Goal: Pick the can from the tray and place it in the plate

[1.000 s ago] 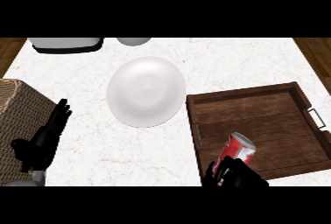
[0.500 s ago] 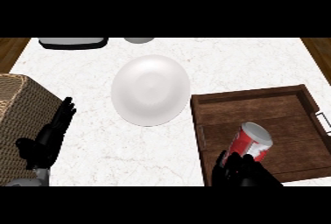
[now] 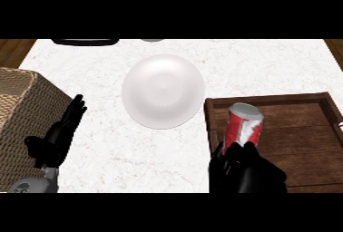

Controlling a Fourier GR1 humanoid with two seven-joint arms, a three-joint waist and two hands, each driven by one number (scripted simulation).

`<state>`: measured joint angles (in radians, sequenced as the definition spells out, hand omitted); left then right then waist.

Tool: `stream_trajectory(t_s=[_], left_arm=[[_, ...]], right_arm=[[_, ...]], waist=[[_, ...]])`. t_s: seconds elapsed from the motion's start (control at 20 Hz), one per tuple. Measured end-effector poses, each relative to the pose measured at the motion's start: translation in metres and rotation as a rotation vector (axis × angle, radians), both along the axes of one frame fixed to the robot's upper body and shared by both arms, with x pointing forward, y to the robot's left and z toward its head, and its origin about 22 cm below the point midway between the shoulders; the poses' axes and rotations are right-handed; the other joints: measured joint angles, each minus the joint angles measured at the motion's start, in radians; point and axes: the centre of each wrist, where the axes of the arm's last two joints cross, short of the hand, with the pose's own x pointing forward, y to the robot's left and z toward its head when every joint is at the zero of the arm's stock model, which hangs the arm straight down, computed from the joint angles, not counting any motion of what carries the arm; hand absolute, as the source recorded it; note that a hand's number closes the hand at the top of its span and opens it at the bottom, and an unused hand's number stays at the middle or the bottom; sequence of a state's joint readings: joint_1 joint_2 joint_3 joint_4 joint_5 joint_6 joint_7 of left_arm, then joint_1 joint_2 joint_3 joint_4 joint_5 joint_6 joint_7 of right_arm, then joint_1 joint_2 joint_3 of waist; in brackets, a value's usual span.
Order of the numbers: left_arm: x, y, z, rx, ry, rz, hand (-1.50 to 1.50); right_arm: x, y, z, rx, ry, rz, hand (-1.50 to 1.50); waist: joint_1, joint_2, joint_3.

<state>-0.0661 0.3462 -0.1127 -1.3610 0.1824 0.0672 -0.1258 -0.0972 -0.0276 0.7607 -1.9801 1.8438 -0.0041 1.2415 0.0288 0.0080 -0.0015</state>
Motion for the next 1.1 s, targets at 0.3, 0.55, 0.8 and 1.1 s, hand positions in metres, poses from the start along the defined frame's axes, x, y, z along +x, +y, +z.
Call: stream_trajectory(t_s=[0.3, 0.55, 0.8, 1.1], left_arm=[[0.005, -0.006, 0.004, 0.003, -0.009, -0.031, 0.00], [0.012, -0.013, 0.006, 0.004, -0.014, -0.058, 0.00], [0.015, -0.016, 0.005, 0.003, -0.015, -0.074, 0.00], [0.017, -0.021, 0.004, 0.008, -0.023, -0.079, 0.00]], right_arm=[[0.036, 0.003, 0.006, 0.038, 0.019, 0.013, 1.50], [0.076, 0.005, 0.009, 0.056, 0.040, 0.002, 1.50], [0.109, 0.003, 0.015, 0.088, 0.038, -0.026, 1.50], [0.143, -0.014, 0.020, 0.167, 0.016, -0.105, -1.50]], waist=[[0.034, 0.009, 0.001], [0.057, 0.016, 0.001], [0.073, 0.018, 0.002], [0.083, 0.022, 0.003]])
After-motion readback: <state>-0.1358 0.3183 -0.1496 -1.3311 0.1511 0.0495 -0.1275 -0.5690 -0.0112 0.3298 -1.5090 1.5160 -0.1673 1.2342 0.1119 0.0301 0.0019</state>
